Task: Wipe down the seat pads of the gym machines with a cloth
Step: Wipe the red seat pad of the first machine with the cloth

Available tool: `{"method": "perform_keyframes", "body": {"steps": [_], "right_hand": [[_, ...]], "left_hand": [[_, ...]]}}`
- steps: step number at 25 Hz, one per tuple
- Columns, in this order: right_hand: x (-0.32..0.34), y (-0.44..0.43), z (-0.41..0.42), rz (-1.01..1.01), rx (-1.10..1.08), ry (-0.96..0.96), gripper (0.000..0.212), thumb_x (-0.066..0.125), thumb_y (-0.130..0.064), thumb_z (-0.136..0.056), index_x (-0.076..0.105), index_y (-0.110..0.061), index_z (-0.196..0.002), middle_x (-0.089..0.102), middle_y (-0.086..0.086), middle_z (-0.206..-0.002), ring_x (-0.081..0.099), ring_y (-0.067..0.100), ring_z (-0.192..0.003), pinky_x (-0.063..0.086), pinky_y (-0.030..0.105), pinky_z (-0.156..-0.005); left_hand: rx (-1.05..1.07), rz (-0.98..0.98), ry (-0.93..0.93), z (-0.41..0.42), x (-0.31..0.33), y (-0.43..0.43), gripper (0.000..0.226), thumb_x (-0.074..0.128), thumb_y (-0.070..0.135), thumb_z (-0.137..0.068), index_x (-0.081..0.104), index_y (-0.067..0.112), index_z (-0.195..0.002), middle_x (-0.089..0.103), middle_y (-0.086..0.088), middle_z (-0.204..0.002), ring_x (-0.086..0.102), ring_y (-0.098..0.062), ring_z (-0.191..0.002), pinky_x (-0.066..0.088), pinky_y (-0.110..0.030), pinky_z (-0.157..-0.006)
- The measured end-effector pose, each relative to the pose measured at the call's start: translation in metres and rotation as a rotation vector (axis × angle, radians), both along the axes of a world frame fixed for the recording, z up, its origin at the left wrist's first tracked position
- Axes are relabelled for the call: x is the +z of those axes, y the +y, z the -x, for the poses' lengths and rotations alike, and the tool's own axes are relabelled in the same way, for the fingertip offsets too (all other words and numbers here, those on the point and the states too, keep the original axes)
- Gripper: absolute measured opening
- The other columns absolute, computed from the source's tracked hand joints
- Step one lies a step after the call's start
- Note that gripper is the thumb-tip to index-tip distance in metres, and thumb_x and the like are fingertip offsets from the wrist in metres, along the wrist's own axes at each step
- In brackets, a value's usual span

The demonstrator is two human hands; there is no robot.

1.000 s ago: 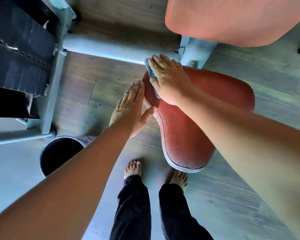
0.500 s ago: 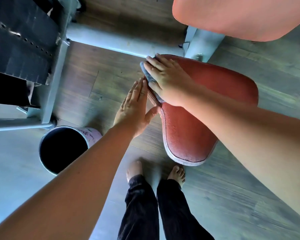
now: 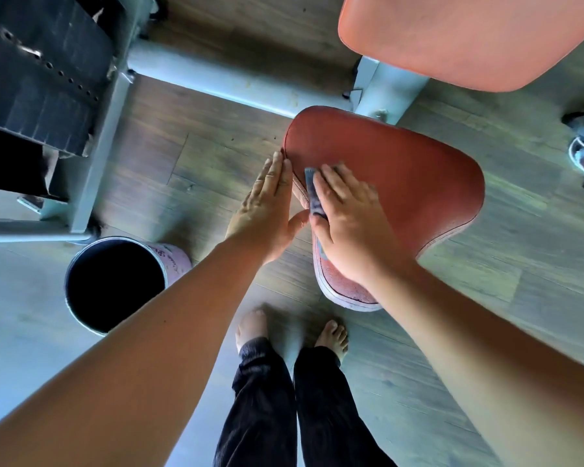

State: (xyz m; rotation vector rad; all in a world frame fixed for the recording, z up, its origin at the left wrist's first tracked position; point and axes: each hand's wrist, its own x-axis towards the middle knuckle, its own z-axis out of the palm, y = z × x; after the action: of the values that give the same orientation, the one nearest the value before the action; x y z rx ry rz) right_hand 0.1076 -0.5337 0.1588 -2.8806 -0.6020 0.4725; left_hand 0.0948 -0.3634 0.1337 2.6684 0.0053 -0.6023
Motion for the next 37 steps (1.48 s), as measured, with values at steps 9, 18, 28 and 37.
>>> {"method": "perform_keyframes", "body": {"steps": [9,18,28,37], "right_hand": [[-0.017,-0.012,-0.055,0.063,-0.301,-0.003,0.066,0.032,-0.041,-0.097,0.029,-0.013,-0.156,0.027,0.008,-0.165,0.021,0.028,-0.153,0.025,0.050,-0.121],[-0.016,-0.081,-0.006,-0.004,-0.298,-0.089,0.062,0.038,-0.037,-0.096,0.041,-0.005,-0.150,0.040,0.016,-0.157,0.034,0.037,-0.146,0.032,0.054,-0.116],[-0.012,-0.091,0.035,-0.068,-0.234,-0.056,0.062,0.035,-0.037,-0.100,0.032,-0.006,-0.154,0.032,0.015,-0.162,0.025,0.034,-0.151,0.028,0.055,-0.119],[-0.010,-0.079,0.011,-0.040,-0.453,-0.028,0.066,0.038,-0.041,-0.098,0.029,-0.009,-0.155,0.027,0.013,-0.164,0.019,0.033,-0.153,0.020,0.053,-0.121]], "left_hand": [[-0.049,-0.077,0.015,0.003,0.005,-0.004,0.093,0.032,0.065,-0.101,-0.010,0.010,-0.163,-0.018,-0.003,-0.172,-0.013,-0.019,-0.159,0.004,-0.036,-0.129],[-0.155,-0.092,-0.081,0.003,0.011,-0.027,0.077,0.024,0.056,-0.106,0.001,0.014,-0.165,-0.009,-0.002,-0.174,-0.010,-0.017,-0.160,-0.002,-0.037,-0.129],[-0.181,-0.163,-0.064,-0.003,0.015,-0.030,0.077,0.024,0.057,-0.106,0.003,0.013,-0.165,-0.008,-0.004,-0.174,-0.009,-0.019,-0.160,-0.001,-0.036,-0.129],[-0.156,-0.157,-0.070,0.000,0.015,-0.034,0.078,0.026,0.056,-0.105,0.005,0.011,-0.165,-0.005,-0.004,-0.174,-0.006,-0.020,-0.160,0.004,-0.038,-0.130]]}}
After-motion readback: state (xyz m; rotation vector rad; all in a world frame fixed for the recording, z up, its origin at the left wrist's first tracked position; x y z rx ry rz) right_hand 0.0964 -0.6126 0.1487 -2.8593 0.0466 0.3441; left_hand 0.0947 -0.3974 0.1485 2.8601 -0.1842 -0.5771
